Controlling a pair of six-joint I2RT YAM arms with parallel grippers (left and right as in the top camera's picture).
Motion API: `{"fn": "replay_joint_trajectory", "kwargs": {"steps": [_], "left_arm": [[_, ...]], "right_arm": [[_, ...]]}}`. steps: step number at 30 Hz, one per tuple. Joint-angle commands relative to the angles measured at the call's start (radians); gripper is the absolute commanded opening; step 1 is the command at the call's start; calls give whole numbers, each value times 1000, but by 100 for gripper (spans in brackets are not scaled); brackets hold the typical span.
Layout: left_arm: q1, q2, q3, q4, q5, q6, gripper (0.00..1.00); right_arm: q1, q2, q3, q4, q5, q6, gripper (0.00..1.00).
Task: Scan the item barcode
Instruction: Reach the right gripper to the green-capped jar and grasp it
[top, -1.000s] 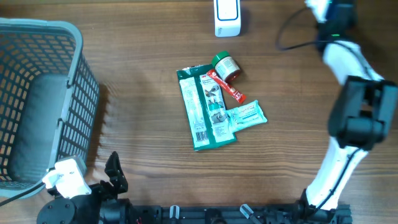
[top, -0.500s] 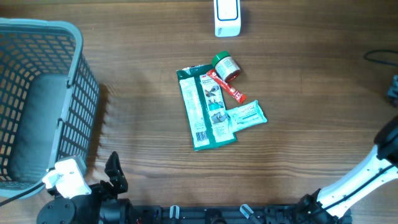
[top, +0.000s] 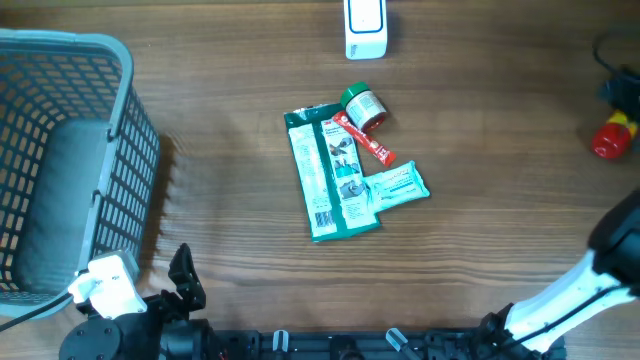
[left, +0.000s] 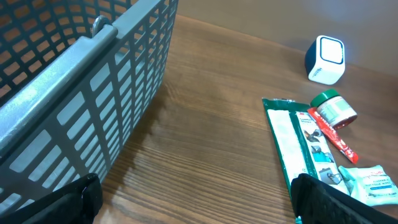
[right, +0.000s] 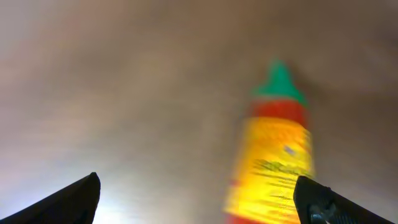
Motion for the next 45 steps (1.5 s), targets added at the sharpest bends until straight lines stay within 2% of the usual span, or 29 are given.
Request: {"fn": "replay_joint_trajectory", "kwargs": {"steps": [1, 4, 8, 11, 14, 15, 16, 20, 22, 25, 29, 33, 35, 37, 41, 45], "left_arm": [[-4, -5, 1, 2, 8, -5, 100], [-4, -5, 1, 2, 8, -5, 100], [-4, -5, 1, 2, 8, -5, 100], [-4, -5, 1, 2, 8, -5, 100], [-4, -5, 1, 2, 8, -5, 100], [-4, -5, 1, 2, 8, -5, 100], [-4, -5, 1, 2, 8, -5, 100], [-4, -5, 1, 2, 8, -5, 100], [-4, -5, 1, 2, 8, -5, 100], [-4, -5, 1, 2, 8, -5, 100], [-4, -5, 1, 2, 8, -5, 100], [-4, -5, 1, 2, 8, -5, 100], [-4, -5, 1, 2, 8, -5, 100], [-4, -5, 1, 2, 8, -5, 100], [-4, -5, 1, 2, 8, -5, 100], [-4, -5, 1, 2, 8, -5, 100]], "right_arm": [[133, -102, 25, -11, -37, 105, 100], [246, -119, 25, -51, -28, 233, 100], [377, -118, 25, -149, -116, 415, 100], [496, -114, 24, -225, -270, 429, 100], [616, -112, 24, -266, -288, 401, 100], [669, -112, 24, -275, -272, 373, 100], [721, -110, 24, -293, -215, 403, 100], [894, -73, 23, -373, 75, 747, 100], [976, -37, 23, -306, 177, 674, 100], [1050, 3, 23, -229, 240, 281, 100], [1072, 8, 22, -234, 400, -47, 100], [1054, 33, 20, -173, 534, -143, 99], [1046, 54, 20, -142, 527, -206, 92], [1048, 78, 20, -137, 499, -256, 89], [1057, 119, 20, -183, 477, -259, 84], [1057, 134, 20, -210, 414, -259, 83]]}}
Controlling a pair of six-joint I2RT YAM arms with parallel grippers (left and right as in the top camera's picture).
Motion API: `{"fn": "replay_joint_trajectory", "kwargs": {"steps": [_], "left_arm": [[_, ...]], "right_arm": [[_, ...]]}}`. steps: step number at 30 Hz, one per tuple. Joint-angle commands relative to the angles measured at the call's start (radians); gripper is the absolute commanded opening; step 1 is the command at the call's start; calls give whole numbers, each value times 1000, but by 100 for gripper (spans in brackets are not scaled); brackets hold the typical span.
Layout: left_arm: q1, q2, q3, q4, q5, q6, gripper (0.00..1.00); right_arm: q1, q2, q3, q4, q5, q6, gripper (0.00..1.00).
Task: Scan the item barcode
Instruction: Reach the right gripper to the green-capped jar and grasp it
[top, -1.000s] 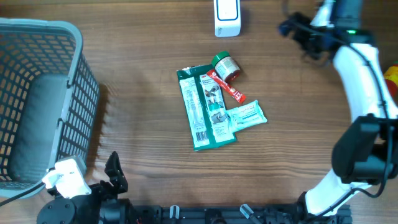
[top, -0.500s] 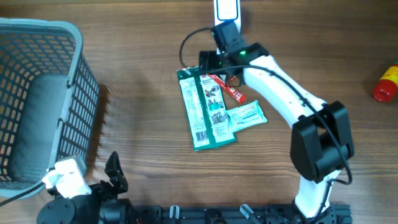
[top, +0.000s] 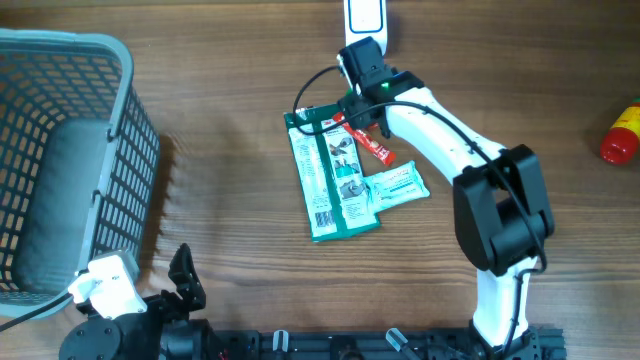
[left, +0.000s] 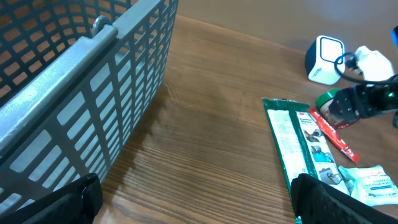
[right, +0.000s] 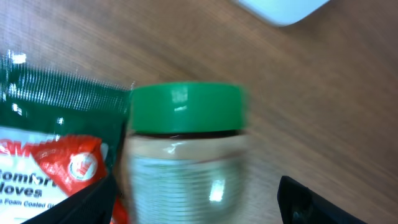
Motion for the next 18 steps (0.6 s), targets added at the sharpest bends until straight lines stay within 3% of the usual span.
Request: {"fn": "replay_joint_trajectory", "kwargs": {"steps": [1, 8, 11, 18], "left_arm": [[-4, -5, 1, 2, 8, -5, 100], [-4, -5, 1, 2, 8, -5, 100], [-4, -5, 1, 2, 8, -5, 100], [-4, -5, 1, 2, 8, -5, 100]], "right_arm": [[2, 24, -4, -6, -53, -28, 83], [-11, 82, -33, 22, -49, -27, 82], [-44, 107, -33, 43, -23, 56, 73], [-129, 97, 28, -3, -134, 148, 74]]}}
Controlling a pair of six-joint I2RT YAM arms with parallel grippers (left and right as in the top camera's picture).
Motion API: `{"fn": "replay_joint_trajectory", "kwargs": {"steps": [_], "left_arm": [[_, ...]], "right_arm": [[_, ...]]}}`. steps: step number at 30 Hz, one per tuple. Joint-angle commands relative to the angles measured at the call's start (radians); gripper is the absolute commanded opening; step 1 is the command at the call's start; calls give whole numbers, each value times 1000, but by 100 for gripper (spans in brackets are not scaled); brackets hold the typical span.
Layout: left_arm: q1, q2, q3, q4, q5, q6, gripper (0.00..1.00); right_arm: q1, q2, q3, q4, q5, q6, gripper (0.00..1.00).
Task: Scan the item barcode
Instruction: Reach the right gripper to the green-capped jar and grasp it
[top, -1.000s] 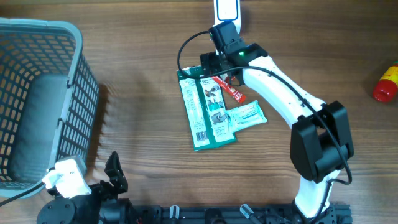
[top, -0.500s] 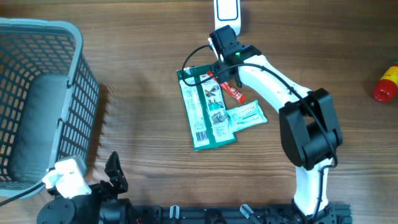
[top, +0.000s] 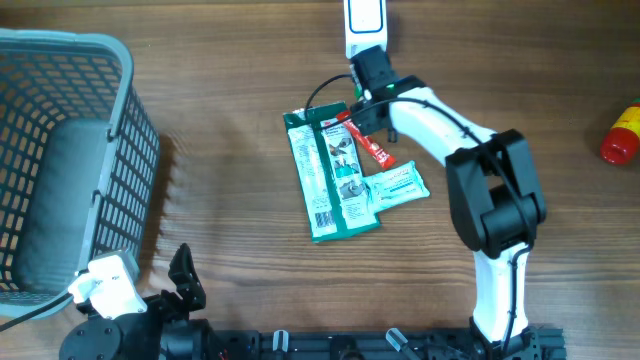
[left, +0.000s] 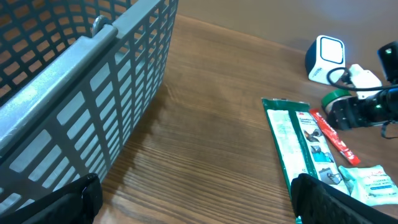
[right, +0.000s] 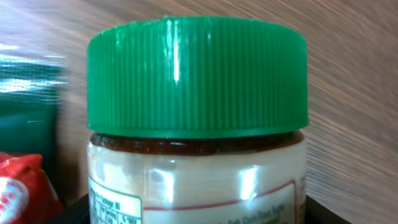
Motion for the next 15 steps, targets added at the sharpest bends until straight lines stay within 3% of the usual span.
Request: {"fn": "replay_joint_trajectory", "kwargs": {"steps": [1, 6, 10, 13, 15], "left_arm": [[-4, -5, 1, 2, 8, -5, 100], [-4, -5, 1, 2, 8, -5, 100], [-4, -5, 1, 2, 8, -5, 100], [-4, -5, 1, 2, 8, -5, 100], [-4, -5, 1, 2, 8, -5, 100]], "right_arm": [[-62, 10, 58, -36, -115, 69, 74], [-109, 0, 80, -68, -315, 123, 73], [-168, -3, 80, -116, -643, 185, 75], [-212, -3, 80, -156, -868, 185, 83], [-230, -3, 80, -189, -891, 186, 95]]}}
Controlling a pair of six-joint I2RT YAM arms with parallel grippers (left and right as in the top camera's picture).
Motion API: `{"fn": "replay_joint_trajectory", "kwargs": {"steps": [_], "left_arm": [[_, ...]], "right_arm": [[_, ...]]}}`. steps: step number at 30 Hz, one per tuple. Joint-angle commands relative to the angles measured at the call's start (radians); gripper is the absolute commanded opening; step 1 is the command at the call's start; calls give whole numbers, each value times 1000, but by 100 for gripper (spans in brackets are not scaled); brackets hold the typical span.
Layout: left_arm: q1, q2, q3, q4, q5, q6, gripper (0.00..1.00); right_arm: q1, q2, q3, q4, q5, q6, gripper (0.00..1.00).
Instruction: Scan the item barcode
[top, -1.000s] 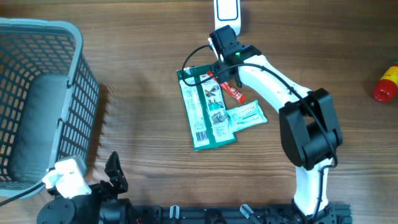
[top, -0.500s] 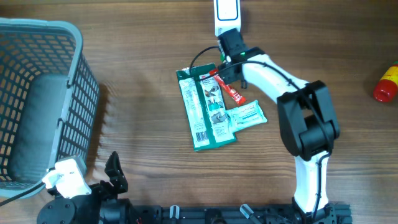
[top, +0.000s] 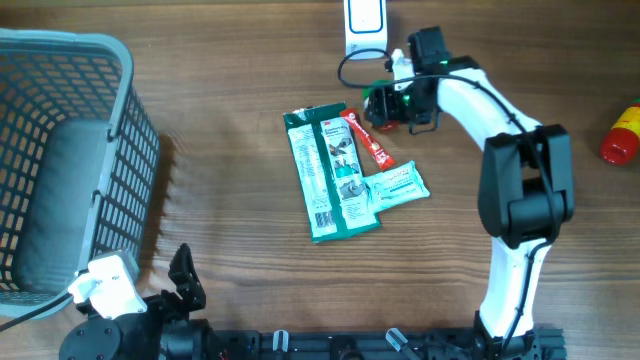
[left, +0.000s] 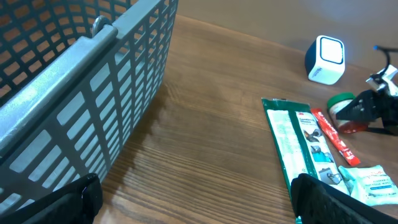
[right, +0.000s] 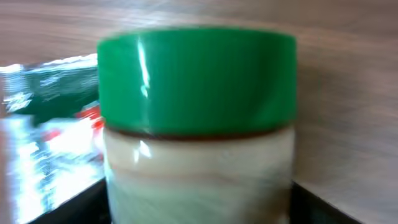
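Observation:
A small jar with a green lid fills the right wrist view, and my right gripper is shut on its pale body. From overhead the jar sits just below the white and blue scanner, right of the green packet, with the right gripper around it. The left wrist view shows the jar and the scanner far off. My left gripper stays open near the table's front edge, left gripper beside the basket.
A grey mesh basket stands at the left. A red sachet and a teal-white packet lie by the green packet. A red and yellow sauce bottle lies at the right edge.
The jar has shifted a little to the right, off the green packet's top corner. My right wrist now sits to the jar's right instead of above it. The left arm is unchanged.
My right arm was at the right edge by the sauce bottle, with the jar lying beside the green packet. Then the right gripper was over the jar, then close around it. Now it holds the jar slightly to the right, below the scanner.

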Motion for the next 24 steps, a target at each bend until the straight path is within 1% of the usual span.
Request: {"fn": "replay_joint_trajectory", "kwargs": {"steps": [1, 3, 7, 12, 18, 24], "left_arm": [[-4, -5, 1, 2, 8, -5, 100], [-4, -5, 1, 2, 8, -5, 100], [-4, -5, 1, 2, 8, -5, 100], [-4, -5, 1, 2, 8, -5, 100], [-4, -5, 1, 2, 8, -5, 100], [-4, -5, 1, 2, 8, -5, 100]], "right_arm": [[-39, -3, 28, -48, -202, 22, 100], [-43, -3, 28, -69, -80, 27, 100], [-43, -3, 28, -96, 217, 122, 99], [-43, -3, 28, -98, 414, 177, 100], [-43, -9, 29, -99, 418, 170, 100], [-43, -68, 29, -95, 284, 174, 100]]}}
